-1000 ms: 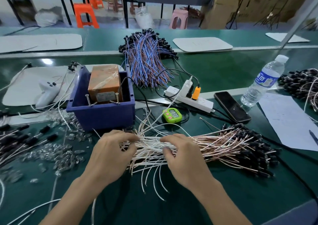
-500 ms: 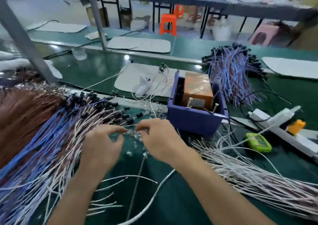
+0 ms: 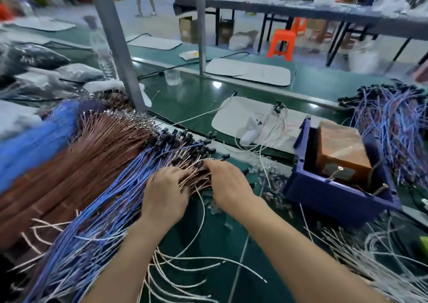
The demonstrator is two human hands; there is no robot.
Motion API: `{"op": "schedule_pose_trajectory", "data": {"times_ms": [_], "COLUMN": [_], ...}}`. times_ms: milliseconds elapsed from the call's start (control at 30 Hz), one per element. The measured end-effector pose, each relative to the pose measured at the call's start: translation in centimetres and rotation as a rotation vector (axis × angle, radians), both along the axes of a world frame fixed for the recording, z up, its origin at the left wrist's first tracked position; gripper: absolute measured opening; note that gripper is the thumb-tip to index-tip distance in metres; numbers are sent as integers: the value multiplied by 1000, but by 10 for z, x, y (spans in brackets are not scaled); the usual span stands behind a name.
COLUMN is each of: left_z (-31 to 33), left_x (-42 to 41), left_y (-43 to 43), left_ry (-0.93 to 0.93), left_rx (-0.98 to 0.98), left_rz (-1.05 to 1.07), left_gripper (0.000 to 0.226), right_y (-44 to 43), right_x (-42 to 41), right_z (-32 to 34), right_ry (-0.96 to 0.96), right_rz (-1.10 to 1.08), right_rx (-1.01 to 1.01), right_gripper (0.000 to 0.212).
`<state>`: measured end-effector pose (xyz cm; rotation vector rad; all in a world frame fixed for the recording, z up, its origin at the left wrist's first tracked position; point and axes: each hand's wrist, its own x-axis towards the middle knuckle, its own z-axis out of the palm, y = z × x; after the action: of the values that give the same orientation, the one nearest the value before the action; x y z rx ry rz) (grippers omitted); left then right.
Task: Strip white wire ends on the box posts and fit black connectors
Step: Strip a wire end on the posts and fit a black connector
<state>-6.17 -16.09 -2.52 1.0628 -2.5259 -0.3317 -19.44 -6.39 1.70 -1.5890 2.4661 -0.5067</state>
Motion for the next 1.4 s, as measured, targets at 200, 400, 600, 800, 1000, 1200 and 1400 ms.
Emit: {"op": "schedule_pose_trajectory", "data": {"times_ms": [200, 400, 600, 800, 1000, 1200, 1400], "left_z": [3, 16, 23, 12, 36, 73, 94], "left_x": [3, -5, -23, -11, -17, -35, -55], "left_y": [10, 22, 25, 8, 25, 29, 46], "left_ry": [42, 306, 441, 334, 522, 805, 197], "left_rx": [-16, 31, 332, 228, 231, 792, 669], "left_rz": [-2, -251, -184, -82, -105, -185, -530], "left_gripper": [40, 43, 21, 17, 23, 28, 41], "right_y": [11, 12, 32, 72, 99, 138, 155], "right_x": [3, -2, 2, -12, -23, -43, -47], "right_z": [3, 33, 92, 122, 107, 85, 85], "right_ry": [103, 81, -19, -78, -241, -364, -719], "right_rz": [-6, -143, -186, -386, -523, -613, -510], "right_rx": [-83, -198, -410, -693, -802, -777, -915], "right_gripper": [31, 29, 13, 18, 25, 23, 31]}}
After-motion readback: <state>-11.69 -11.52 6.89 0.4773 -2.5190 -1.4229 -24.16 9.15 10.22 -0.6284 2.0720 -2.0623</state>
